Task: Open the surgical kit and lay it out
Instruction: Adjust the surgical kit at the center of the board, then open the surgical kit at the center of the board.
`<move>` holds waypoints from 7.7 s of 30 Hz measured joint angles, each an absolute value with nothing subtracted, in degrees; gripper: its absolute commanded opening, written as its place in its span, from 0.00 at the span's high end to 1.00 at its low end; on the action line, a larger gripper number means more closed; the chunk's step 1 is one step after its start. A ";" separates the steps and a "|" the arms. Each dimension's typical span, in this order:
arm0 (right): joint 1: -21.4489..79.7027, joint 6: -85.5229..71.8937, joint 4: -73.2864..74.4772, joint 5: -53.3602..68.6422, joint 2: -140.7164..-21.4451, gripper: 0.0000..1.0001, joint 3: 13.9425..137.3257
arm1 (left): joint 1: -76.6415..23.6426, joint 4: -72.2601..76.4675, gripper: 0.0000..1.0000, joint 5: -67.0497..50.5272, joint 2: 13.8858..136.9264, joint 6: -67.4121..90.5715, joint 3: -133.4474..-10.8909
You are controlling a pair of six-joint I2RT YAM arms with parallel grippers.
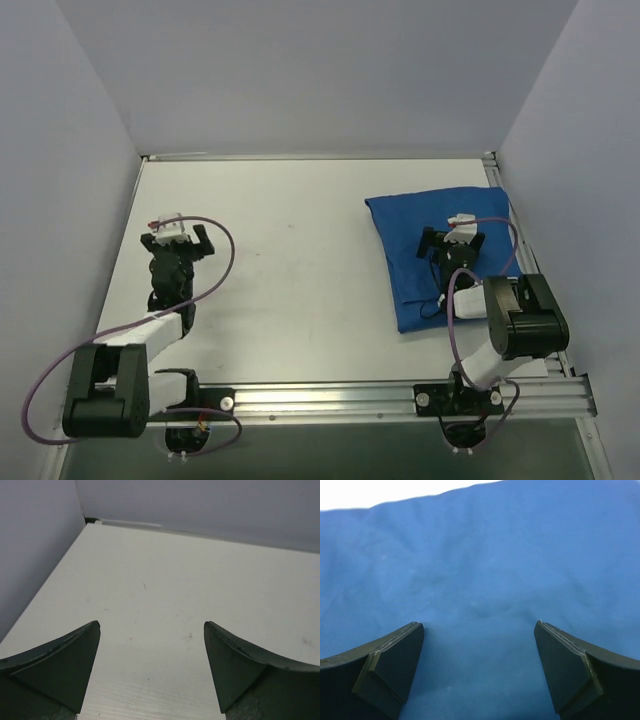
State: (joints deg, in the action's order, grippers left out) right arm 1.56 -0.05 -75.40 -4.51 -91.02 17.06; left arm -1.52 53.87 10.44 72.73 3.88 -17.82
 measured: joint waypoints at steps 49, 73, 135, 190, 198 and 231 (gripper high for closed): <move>-22.02 -28.47 -7.18 6.17 -110.34 0.29 71.81 | -13.45 -5.13 0.02 -26.39 63.31 41.10 -53.60; 8.43 -24.99 -4.51 18.06 -124.86 0.00 94.11 | -31.20 -21.74 0.06 -10.17 67.51 29.39 -64.99; -23.97 -25.58 21.26 18.63 -71.37 0.03 69.56 | -75.09 -12.71 0.16 22.09 129.97 4.05 -107.81; -24.03 -25.47 20.40 21.30 -69.54 0.03 66.83 | -68.88 -21.23 0.45 15.99 127.57 9.37 -110.80; -24.03 -25.63 19.99 21.32 -69.60 0.03 66.08 | -66.28 -20.71 0.78 14.13 124.62 10.87 -109.91; -11.73 -24.56 13.93 17.54 -92.62 0.08 60.84 | -23.44 -31.38 0.98 3.18 91.83 15.46 -95.31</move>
